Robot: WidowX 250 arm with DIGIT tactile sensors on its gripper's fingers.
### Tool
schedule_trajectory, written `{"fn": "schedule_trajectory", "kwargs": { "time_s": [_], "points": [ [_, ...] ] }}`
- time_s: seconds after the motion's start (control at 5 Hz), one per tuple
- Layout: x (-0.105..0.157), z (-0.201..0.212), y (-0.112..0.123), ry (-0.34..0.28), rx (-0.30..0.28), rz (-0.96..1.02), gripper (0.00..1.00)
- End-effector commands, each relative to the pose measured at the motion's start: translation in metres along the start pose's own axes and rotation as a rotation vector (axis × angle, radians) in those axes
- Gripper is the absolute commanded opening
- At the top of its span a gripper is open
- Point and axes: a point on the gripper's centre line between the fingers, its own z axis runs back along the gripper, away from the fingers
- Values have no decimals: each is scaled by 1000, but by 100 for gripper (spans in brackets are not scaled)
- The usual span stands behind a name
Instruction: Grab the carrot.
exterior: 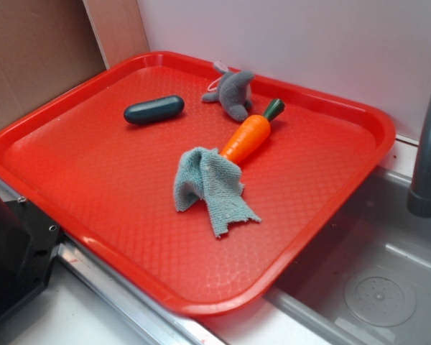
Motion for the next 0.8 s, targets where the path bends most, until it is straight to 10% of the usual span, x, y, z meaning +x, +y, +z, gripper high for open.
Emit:
{"fn": "schedule_trajectory", "kwargs": {
  "time_s": [0.0, 0.6],
  "points": [
    [0, 0, 0, 0, 0, 0, 100],
    [57, -42, -18, -103, -47, 253, 100]
  ]
}}
